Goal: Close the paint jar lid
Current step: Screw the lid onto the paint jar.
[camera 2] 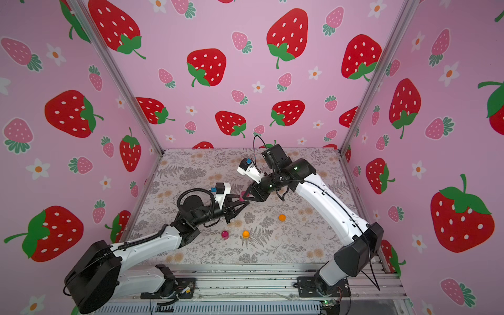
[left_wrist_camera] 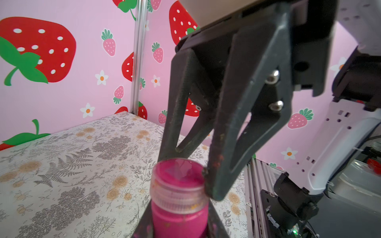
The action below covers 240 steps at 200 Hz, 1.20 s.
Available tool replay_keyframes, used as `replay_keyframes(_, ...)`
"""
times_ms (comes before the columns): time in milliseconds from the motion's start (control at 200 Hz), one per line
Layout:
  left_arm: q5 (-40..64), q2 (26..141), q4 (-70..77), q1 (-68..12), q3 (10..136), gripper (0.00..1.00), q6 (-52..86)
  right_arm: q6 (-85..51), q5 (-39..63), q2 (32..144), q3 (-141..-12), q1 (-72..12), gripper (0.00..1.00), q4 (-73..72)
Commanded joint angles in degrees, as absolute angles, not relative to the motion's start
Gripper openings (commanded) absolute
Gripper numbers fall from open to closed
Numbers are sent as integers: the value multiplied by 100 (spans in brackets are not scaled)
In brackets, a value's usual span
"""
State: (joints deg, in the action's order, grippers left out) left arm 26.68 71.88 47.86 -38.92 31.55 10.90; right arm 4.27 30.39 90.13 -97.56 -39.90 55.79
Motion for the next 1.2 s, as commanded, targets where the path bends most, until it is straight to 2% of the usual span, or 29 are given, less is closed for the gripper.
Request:
replay_keyframes(0, 1409, 7210, 5095, -4180, 3558, 24, 475, -1109, 2848, 9425, -9772, -4267, 19, 5329)
replay_keyframes(135, 298, 7372, 5102, -4432, 3740, 24, 31, -2292, 2342, 9731, -9539, -4476, 19, 4977)
replay_keyframes(240, -188, 7426, 5135, -4529, 3835, 24, -136, -2962, 2069, 9815, -9228, -4542, 21, 4565)
replay_keyframes(420, -372, 7391, 5160, -4570, 3850, 23, -219, -3286, 1829, 9894, -9087, -4606, 26, 4315)
replay_keyframes(610, -141, 7176, 5065, -4563, 3568, 23, -149, -3078, 1649, 9558, -9245, -4526, 51, 4464)
replay_keyframes(645, -48, 7143, 5045, -4568, 3478, 24, -103, -2975, 1757, 9455, -9259, -4467, 51, 4465)
replay_keyframes(665, 11, 7118, 5020, -4569, 3431, 24, -81, -2918, 1826, 9378, -9263, -4430, 56, 4465)
replay_keyframes(755, 309, 7026, 4876, -4564, 3223, 24, 46, -2591, 2059, 9051, -9238, -4239, 65, 4522)
replay_keyframes(996, 987, 6847, 4991, -4510, 2760, 24, 533, -1890, 3162, 8260, -8965, -3460, 78, 4562)
replay_keyframes(1196, 1932, 6838, 5310, -4423, 2811, 24, 1036, -336, 4389, 7655, -8519, -2918, 78, 4513)
